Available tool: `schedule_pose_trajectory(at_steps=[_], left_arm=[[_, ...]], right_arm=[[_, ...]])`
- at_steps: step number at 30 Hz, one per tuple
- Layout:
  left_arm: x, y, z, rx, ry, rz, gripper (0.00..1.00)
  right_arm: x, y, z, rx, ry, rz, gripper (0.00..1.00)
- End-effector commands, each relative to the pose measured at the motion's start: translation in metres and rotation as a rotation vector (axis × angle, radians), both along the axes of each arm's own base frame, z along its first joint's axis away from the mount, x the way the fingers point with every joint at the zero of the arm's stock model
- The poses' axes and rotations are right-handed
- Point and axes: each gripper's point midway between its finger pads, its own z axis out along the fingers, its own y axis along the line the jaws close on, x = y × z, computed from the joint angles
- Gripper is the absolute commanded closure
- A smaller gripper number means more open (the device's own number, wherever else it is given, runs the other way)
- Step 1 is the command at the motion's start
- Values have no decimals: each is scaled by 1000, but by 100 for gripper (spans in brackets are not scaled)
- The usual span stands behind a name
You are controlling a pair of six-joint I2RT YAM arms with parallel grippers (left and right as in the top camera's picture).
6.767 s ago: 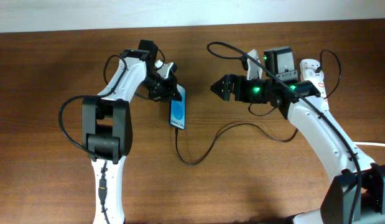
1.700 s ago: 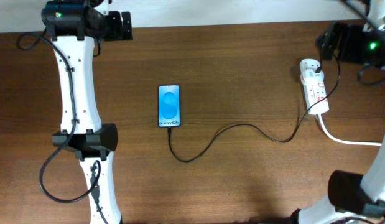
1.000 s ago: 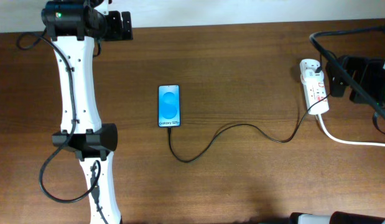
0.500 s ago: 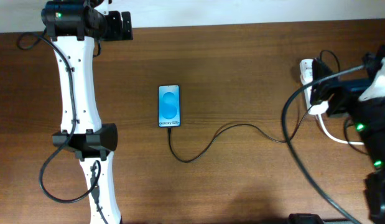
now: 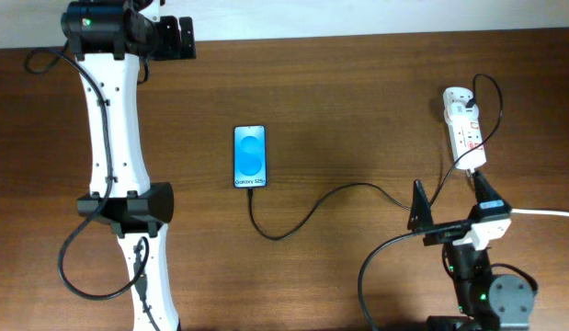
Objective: Plug charger to phone and switch on socket
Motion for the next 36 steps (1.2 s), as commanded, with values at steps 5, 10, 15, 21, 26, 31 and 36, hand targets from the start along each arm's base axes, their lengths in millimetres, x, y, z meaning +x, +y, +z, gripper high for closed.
schedule_pose_trajectory(at_steps=[5,10,15,21,26,31,36], left_arm=[[-3,5,16,7,-37,5,1],[-3,5,16,7,-37,5,1],[-3,5,16,7,-37,4,1],[-3,5,16,7,-37,4,1],[-3,5,16,7,-37,5,1],[-3,5,16,7,-37,5,1],[-5,25,15,101,-31,72,1]], right_arm=[[0,-3,-38,16,17,-30,2],[2,-3,-68,16,53,-30,2],[2,-2,-106,22,212,-27,2],[2,-2,-106,24,210,-29,2],[2,-2,-106,24,210,-29,2],[2,-2,-106,24,210,-29,2],[2,-2,-106,24,210,-29,2]])
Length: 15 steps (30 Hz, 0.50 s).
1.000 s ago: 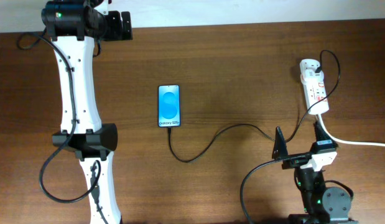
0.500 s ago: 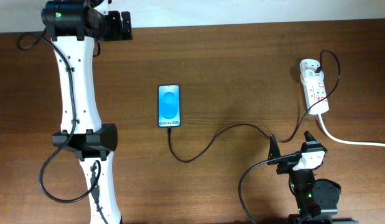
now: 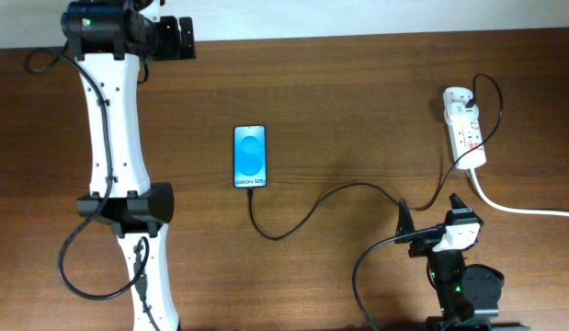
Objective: Plug charger to phone and switch on socket
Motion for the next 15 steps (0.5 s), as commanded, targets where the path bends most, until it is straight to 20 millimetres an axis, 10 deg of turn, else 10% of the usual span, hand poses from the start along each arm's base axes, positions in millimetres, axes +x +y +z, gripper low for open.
schedule_pose_trajectory(at_steps=[1,6,15], left_arm=[[-6,21,15,87,-28,60,1],[-36,19,1,99,94,51,1],[-102,23,40,83,-174,65,1]], right_arm=[[0,2,-2,11,4,6,2],[0,2,-2,12,4,6,2],[0,2,-2,11,3,6,2]])
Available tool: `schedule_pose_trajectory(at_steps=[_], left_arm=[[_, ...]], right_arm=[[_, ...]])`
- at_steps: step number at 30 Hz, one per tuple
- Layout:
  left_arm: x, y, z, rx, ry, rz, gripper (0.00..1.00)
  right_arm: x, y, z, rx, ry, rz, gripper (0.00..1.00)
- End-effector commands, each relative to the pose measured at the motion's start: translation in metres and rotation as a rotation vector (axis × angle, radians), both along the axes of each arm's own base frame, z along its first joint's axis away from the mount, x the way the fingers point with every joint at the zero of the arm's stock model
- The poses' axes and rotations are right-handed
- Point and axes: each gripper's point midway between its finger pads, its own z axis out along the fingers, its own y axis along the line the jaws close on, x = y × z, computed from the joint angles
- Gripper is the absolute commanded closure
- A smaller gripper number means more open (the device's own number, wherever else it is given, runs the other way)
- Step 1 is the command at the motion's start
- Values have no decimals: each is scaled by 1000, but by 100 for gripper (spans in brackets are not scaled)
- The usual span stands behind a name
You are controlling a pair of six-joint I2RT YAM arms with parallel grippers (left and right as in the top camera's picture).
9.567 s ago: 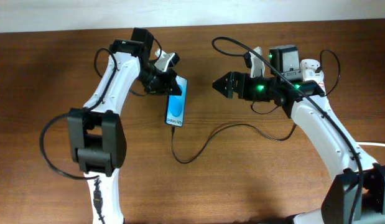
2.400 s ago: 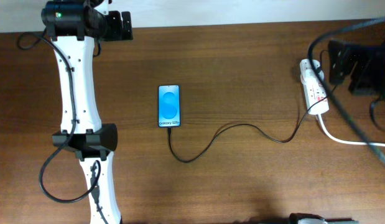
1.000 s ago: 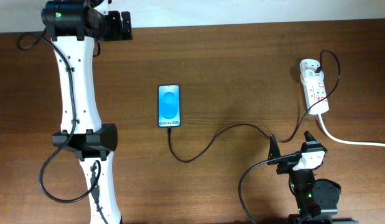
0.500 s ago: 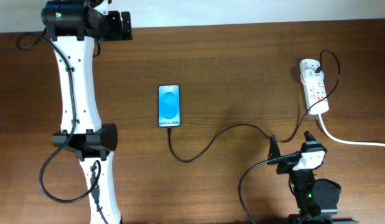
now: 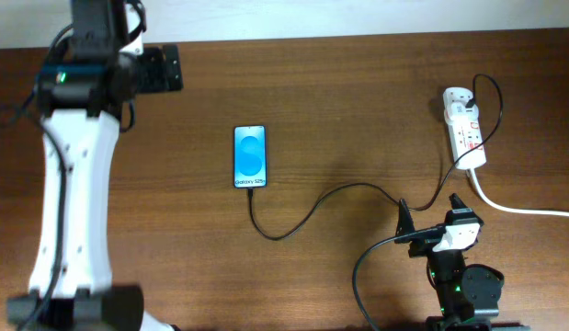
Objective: Plug charger to phone and switch on socket
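Note:
The phone (image 5: pixel 250 156) lies face up mid-table with its blue screen lit. A black charger cable (image 5: pixel 302 221) meets its near edge, loops across the wood and runs to the white power strip (image 5: pixel 464 129) at the far right. My right gripper (image 5: pixel 429 213) stands open and empty near the front right, a short way left of and below the strip's near end. My left gripper (image 5: pixel 162 69) is at the far left, well away from the phone. Its fingers show only as a dark block.
The strip's white mains cord (image 5: pixel 523 210) runs off the right edge. My left arm's white links (image 5: pixel 73 193) cover the table's left side. The right arm's base (image 5: pixel 463 290) and its black cable (image 5: pixel 362 276) sit at the front edge.
My left arm has swung: its gripper sits lower and slightly further left in the overhead view, and the elbow has dropped to the bottom edge. Right arm, phone, cable and strip are unchanged.
At first my right gripper was open just below the power strip's near end, one finger close to it. Then it had drawn back to the left and nearer the front edge, where it stays. My left arm, still until then, has since shifted.

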Motion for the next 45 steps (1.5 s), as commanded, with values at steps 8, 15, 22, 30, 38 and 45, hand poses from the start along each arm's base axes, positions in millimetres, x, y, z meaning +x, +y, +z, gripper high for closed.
schedule_pose_trajectory(at_steps=[8,15,22,30,38,45], left_arm=[[-77,17,-47,10,-229,34,1],[-122,-3,-73,141,-501,-192,1],[-170,-2,-115,199,-671,-198,1],[-193,-1,-122,268,-813,-206,1],[-205,0,-142,278,-772,-206,1],[-206,0,-160,276,-721,-218,1]], right_arm=[[0,2,-2,11,4,7,2],[0,2,-2,11,4,7,1],[0,2,-2,11,4,7,2],[0,2,-2,11,4,7,2],[0,2,-2,11,4,7,2],[0,2,-2,11,3,6,2]])
